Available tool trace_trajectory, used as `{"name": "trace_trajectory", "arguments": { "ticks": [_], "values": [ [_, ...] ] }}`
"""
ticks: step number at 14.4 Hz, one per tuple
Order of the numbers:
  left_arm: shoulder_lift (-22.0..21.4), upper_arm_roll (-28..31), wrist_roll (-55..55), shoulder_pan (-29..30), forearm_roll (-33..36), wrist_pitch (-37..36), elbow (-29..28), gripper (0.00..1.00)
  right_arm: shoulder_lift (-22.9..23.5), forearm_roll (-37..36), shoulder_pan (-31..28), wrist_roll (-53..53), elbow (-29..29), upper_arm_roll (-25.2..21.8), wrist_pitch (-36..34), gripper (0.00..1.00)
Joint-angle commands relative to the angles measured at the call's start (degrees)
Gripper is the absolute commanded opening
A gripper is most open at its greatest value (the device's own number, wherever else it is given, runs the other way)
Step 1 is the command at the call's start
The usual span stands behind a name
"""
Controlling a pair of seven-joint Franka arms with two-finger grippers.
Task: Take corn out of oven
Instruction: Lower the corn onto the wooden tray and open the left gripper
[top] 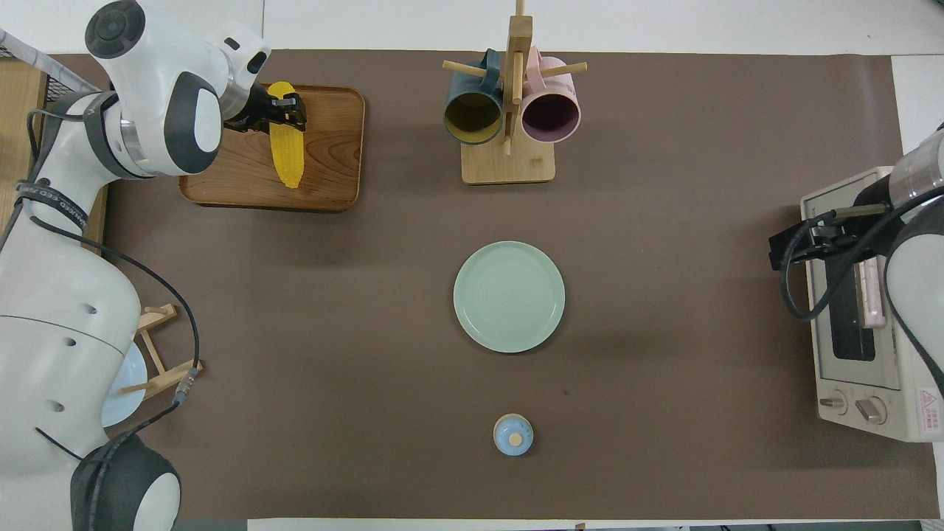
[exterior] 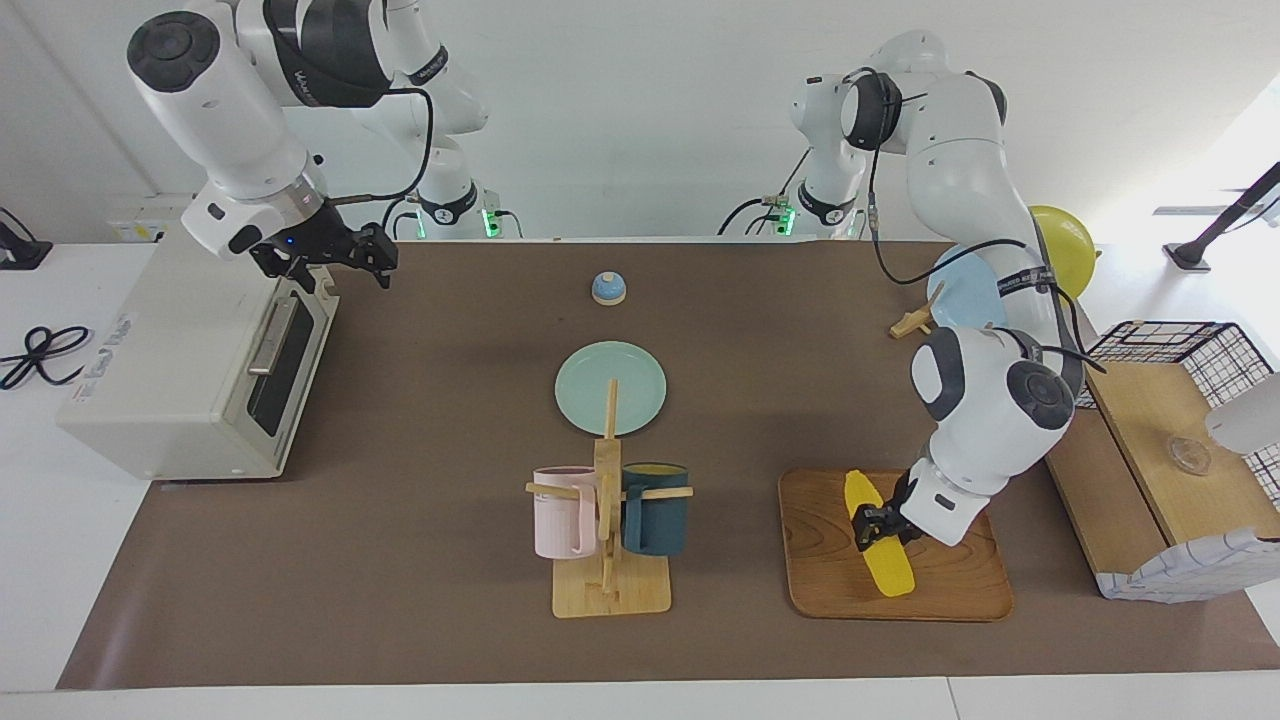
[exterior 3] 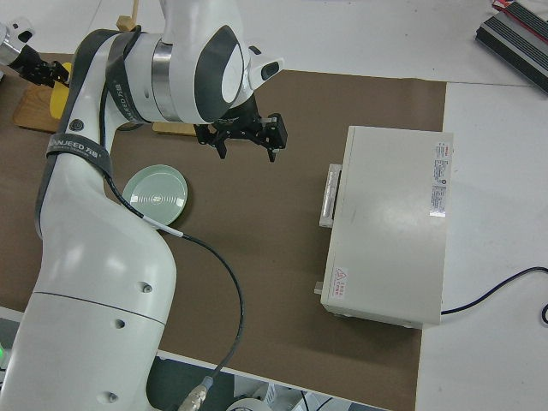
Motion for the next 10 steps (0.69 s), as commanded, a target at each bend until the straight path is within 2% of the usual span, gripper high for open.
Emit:
{"name": "trace_trajectory", "arguments": {
  "ticks": [1,9,10],
  "values": [
    [2.76,-0.24,3.72,1.20,1.43,0.08,3.48,0.00,1.66,-1.17,0.97,0.36,2.26,-0.25,-0.70,1.00],
    [2.49,-0.42,4.78,1.20,2.13,0.78,3.13,0.00,1.58,-0.55,0.09,0.27,2.44,-0.16,-0.17,1.00],
    [2.32,-0.42,4.87,1.12,2.65,0.69,3.04,0.81,1.58,-0.55,0.09,0.35,2.35,-0.16,0.35,1.00]
  ]
}}
